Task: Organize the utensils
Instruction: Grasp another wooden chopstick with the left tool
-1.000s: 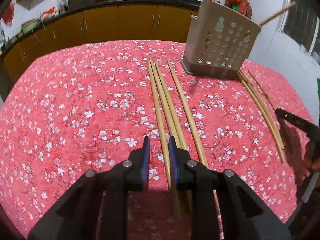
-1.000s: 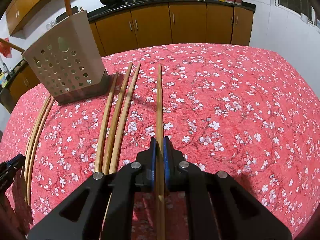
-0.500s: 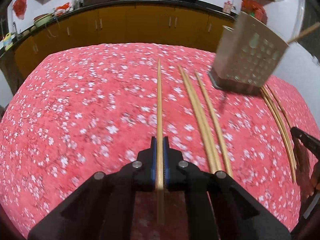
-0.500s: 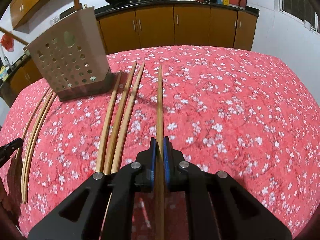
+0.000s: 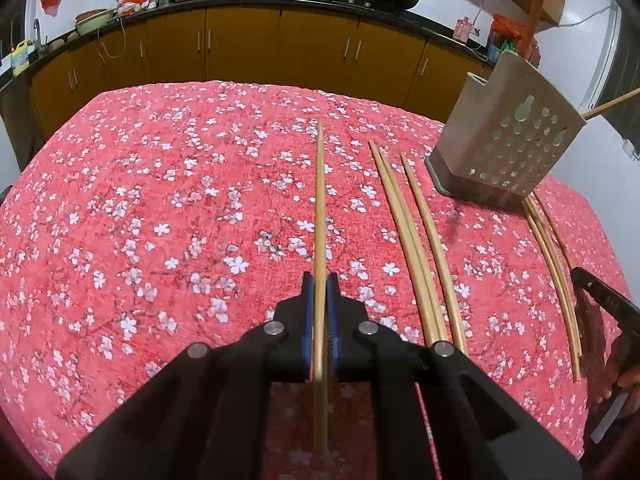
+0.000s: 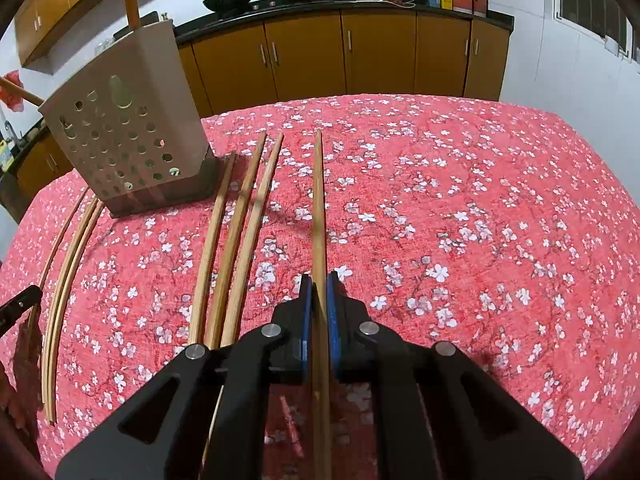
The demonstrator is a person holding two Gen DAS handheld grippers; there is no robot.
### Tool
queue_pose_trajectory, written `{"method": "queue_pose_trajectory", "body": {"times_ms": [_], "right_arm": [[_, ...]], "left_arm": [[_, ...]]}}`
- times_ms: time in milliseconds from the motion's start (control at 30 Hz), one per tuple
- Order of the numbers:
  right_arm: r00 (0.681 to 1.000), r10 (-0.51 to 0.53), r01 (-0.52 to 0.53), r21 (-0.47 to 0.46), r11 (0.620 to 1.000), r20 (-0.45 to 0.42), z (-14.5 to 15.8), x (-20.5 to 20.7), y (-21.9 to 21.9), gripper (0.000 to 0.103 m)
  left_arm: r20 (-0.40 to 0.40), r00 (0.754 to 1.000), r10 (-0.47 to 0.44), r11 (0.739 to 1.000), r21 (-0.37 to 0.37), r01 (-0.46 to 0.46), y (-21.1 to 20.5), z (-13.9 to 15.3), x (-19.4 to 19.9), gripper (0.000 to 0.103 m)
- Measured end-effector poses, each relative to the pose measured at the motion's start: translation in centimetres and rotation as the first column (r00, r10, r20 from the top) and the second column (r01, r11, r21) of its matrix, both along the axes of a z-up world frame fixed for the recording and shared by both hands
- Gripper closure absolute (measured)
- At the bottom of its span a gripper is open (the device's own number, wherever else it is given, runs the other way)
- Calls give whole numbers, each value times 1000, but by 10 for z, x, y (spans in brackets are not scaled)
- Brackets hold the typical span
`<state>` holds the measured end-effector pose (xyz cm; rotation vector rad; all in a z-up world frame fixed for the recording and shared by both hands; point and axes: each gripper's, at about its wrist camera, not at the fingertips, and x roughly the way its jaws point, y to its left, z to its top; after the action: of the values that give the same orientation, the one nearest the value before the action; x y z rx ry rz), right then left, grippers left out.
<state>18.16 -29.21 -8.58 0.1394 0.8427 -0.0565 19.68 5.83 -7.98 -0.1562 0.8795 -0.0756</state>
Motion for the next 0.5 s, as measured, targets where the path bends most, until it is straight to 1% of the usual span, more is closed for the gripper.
{"method": "queue_pose_trajectory", "body": {"times_ms": [400,500], "right_arm": [[1000,7,-7,-1,1000,0,0,-3,1,94],[1000,22,-22,-20,1000,-3,0,-13,5,94]], "left_arm": [[-1,1000,1,1000,4,-1,-1,1,-1,94],[-3,1000,-13,999,32,13,-4,0,-4,94]]}}
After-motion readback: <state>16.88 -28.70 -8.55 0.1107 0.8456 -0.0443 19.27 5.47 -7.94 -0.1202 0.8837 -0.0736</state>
